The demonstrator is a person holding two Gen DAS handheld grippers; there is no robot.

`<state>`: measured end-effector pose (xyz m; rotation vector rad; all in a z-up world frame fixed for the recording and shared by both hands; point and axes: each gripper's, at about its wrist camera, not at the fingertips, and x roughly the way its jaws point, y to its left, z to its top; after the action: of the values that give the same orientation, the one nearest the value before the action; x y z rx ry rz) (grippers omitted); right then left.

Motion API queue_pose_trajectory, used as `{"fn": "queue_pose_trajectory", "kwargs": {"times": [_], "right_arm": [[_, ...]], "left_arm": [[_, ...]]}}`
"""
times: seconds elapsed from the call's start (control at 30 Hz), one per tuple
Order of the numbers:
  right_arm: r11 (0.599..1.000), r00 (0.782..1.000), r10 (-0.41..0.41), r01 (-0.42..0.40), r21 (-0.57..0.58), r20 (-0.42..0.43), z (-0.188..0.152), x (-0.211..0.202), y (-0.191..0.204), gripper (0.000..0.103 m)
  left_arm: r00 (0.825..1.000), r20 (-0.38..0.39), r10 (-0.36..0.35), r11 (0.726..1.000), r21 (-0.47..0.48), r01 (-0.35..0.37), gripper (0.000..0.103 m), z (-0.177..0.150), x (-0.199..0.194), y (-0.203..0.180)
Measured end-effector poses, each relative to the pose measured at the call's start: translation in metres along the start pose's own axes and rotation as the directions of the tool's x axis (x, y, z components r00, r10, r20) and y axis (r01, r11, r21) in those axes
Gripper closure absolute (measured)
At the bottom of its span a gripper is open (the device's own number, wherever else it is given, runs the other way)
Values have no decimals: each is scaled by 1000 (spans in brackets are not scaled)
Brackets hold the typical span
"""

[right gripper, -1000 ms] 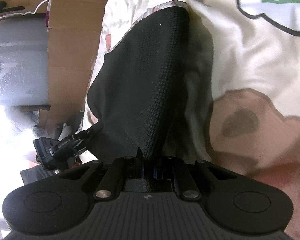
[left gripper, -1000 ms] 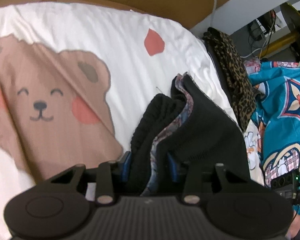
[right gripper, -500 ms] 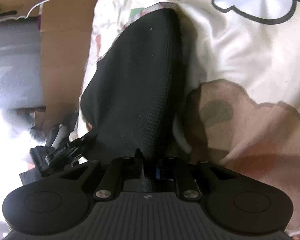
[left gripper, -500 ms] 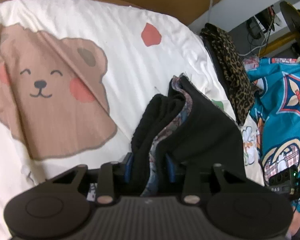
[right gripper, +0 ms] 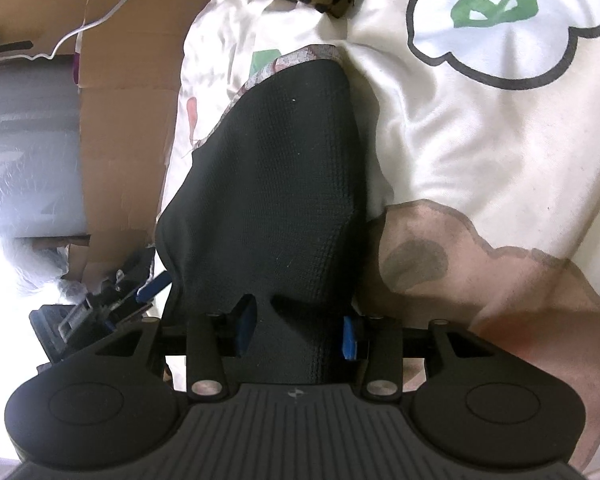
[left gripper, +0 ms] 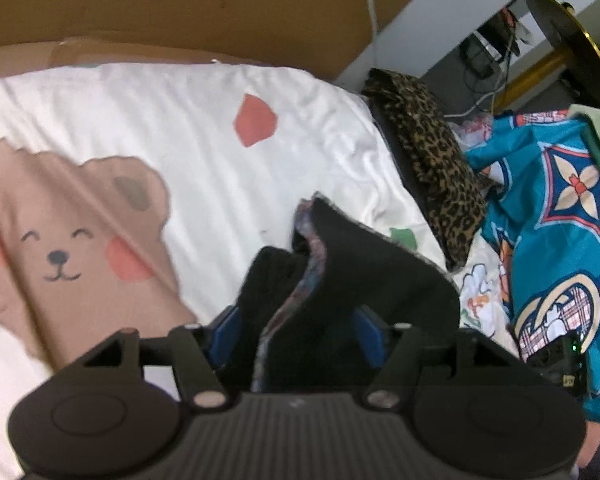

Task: Fold clothes
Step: 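Open both grippers and regrip the garment's lined edge with the right gripper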

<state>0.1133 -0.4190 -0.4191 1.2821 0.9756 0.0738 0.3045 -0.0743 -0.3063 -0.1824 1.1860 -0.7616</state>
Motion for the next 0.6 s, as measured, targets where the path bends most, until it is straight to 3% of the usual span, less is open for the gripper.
{"fn": "queue_pose_trajectory", "kwargs": {"times": [0.07,0.33,0.43,0.6], "right_arm": [[1000,1000,-3,3,-3,3,0,-2,-1,51],[1000,1000,-3,4,-13,20,1,-7,-2,48],[1000,1000,-3,4,-5,31,1,-9,-5,48],[1000,999,-6,6,5,52,3,-12,-12,48]], "left_arm": [[1000,-9,22,1000,13,-22,33,1,8,-2],[995,-61,74,995,64,-70,34,-3,38,-1],[997,-61,47,998,44,-44,50,-1,42,6],[998,-68,19,1000,16,-18,54,2,45,15]]}}
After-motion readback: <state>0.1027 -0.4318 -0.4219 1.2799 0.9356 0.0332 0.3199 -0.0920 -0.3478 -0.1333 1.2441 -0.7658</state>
